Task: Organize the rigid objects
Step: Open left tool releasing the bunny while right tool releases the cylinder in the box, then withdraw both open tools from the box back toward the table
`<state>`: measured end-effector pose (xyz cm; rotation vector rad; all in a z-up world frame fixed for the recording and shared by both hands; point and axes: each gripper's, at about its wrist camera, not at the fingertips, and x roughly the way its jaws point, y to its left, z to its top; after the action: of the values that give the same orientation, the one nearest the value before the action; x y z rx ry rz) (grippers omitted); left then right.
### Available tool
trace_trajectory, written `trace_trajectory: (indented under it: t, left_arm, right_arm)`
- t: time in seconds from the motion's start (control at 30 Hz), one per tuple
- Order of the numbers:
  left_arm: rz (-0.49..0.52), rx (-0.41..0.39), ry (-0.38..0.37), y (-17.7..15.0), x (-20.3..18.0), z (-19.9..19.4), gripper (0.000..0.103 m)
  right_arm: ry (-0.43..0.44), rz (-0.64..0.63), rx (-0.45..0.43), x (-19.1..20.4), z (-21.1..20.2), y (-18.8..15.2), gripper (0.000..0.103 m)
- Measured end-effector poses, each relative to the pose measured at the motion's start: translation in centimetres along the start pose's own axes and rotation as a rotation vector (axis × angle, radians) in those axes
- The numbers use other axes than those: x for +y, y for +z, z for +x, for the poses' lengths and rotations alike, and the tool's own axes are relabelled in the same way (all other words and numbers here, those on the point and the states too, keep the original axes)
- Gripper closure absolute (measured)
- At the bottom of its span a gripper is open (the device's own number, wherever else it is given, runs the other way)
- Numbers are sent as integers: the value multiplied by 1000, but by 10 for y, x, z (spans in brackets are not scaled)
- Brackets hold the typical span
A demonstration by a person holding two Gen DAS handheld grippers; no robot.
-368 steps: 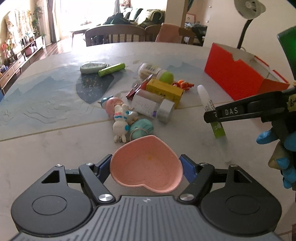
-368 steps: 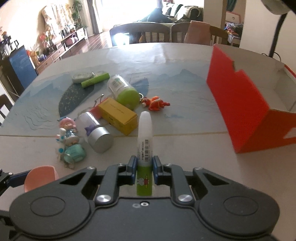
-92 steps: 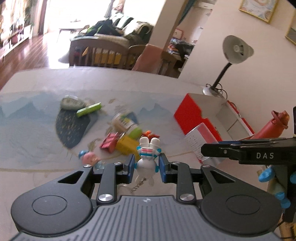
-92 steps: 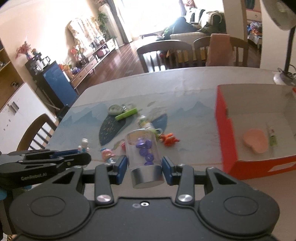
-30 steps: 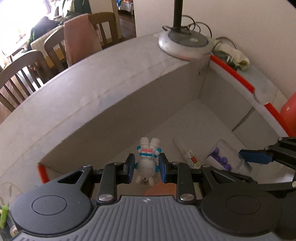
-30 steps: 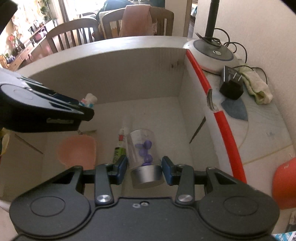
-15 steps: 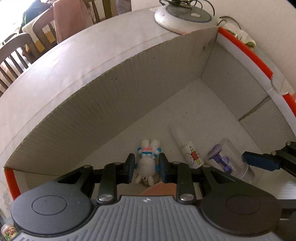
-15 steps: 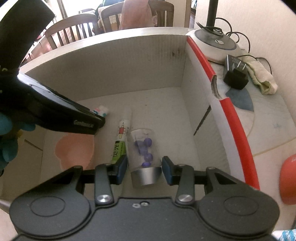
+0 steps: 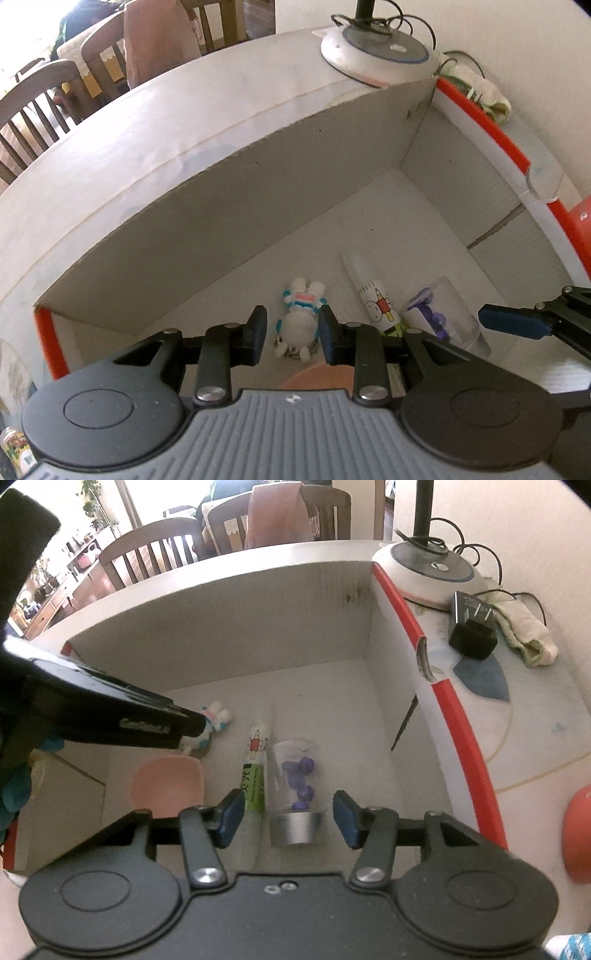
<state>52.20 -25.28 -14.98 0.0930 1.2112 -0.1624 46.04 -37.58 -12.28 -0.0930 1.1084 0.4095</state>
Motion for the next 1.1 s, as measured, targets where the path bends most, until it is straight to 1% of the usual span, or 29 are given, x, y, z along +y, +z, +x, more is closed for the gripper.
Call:
trace_trajectory:
  t: [0.13, 0.27, 0.33, 0.47, 0.67, 0.8, 0.9, 1.1]
  left_arm:
    - [-28, -34, -24, -6, 5, -16, 74]
    - [-44, -75, -48, -14, 9, -41, 74]
    - [-45, -98, -53, -18, 10, -52, 74]
    - [-61, -143, -58, -28, 15, -72, 74]
    - [-98, -196, -62, -44, 23, -98, 74]
    - [-126, -233, -65, -59, 31, -117, 74]
    - [-156, -251, -94, -75, 40, -130, 74]
    - [-176, -298, -110, -110, 57, -160, 74]
  right_arm:
    - [18, 11, -13, -2, -9, 1, 47]
    - [29, 11, -38, 0, -22, 2, 43]
    - [32, 8, -52, 1, -28, 3, 38]
    - [50, -1, -73, 7, -39, 3, 38]
    - [88, -24, -113, 21, -58, 1, 32]
    - [113, -50, -140, 34, -72, -3, 30]
    - [135, -70, -163, 45, -83, -6, 27]
    - [161, -87, -196, 70, -103, -17, 23]
